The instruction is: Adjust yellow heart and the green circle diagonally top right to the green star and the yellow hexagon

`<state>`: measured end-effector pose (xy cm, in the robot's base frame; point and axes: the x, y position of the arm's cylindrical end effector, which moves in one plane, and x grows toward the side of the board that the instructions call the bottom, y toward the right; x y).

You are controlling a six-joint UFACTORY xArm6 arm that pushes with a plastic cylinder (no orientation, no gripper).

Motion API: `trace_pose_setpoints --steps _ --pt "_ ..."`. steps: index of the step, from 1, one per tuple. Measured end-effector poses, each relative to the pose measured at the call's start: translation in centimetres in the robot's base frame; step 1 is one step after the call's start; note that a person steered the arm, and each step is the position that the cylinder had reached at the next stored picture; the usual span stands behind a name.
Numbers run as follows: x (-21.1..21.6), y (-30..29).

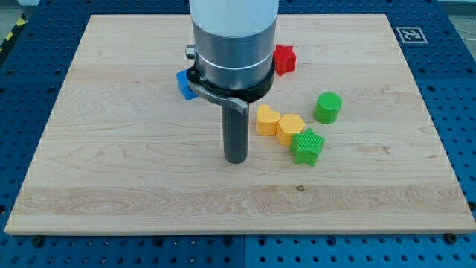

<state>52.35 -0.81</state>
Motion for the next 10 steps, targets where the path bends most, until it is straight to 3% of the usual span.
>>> trace_pose_setpoints --steps 3,5,7,10 --pt "-3.7 5.5" --pt "-4.5 5.5" --pt "-2.7 3.0" --pt "-7.6 0.0"
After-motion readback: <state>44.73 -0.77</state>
